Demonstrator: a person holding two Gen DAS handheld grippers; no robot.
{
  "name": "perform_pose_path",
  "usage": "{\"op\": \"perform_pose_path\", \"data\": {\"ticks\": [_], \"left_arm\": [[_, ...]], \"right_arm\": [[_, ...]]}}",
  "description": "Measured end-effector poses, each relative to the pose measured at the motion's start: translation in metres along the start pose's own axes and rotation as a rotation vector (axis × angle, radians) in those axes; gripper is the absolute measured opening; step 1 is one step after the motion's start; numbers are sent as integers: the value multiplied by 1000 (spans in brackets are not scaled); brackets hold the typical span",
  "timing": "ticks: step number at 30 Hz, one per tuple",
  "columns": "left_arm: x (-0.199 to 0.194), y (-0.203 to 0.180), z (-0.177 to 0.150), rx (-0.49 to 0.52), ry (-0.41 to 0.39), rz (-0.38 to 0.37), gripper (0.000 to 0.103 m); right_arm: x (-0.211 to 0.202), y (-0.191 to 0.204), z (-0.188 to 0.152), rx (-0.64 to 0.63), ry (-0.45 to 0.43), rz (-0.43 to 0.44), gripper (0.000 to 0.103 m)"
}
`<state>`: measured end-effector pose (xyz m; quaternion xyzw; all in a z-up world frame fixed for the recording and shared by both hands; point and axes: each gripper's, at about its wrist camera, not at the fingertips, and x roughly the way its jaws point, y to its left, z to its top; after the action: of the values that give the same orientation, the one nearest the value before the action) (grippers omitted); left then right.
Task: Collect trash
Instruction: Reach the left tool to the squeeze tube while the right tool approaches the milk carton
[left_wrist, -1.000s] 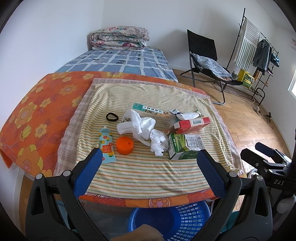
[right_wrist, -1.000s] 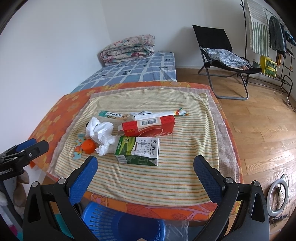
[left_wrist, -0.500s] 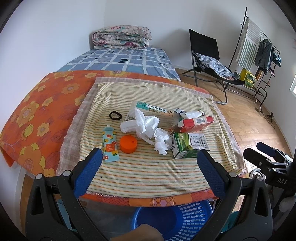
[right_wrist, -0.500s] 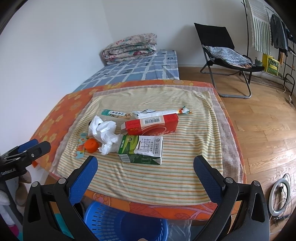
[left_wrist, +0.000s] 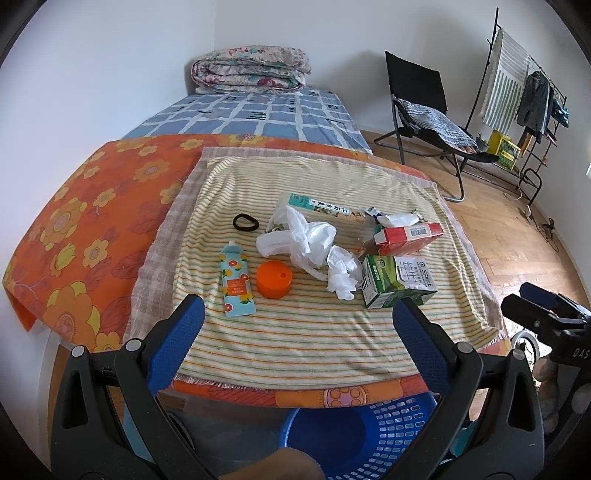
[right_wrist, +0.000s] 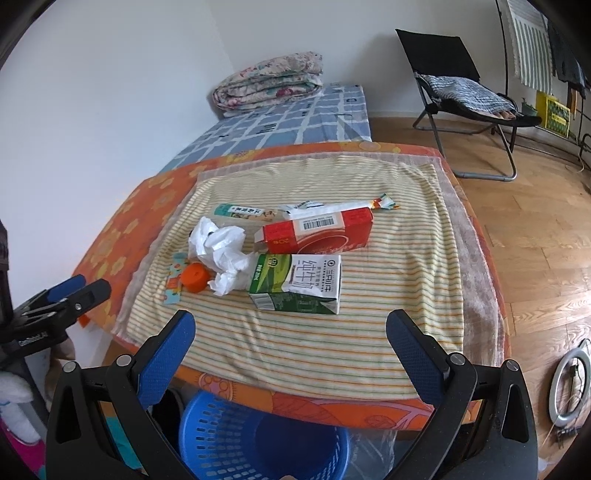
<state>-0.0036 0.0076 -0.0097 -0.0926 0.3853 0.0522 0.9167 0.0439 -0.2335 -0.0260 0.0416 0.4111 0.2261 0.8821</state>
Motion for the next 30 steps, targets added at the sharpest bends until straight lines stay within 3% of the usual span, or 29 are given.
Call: {"op": "perform_pose_path", "data": {"ticks": [5, 15, 20, 24, 26, 30], "left_arm": [[1, 1, -2, -1, 7, -35, 103], [11, 22, -6, -140, 52, -103, 103], [21, 33, 0, -182, 79, -104, 103], [33, 37, 17, -155, 79, -82, 103], [42, 39, 25, -167, 92, -89, 101], [62, 48, 38, -240, 156, -137, 85]], "right_arm": [[-2, 1, 0, 12, -13, 15, 103], [2, -5, 2, 16, -49, 34, 103], [13, -6, 13, -29, -40, 10, 103], [26, -14, 26, -15, -12, 25, 103], [35, -19, 28, 19, 21, 45, 103], [58, -29, 31, 103, 99, 75, 103]]}}
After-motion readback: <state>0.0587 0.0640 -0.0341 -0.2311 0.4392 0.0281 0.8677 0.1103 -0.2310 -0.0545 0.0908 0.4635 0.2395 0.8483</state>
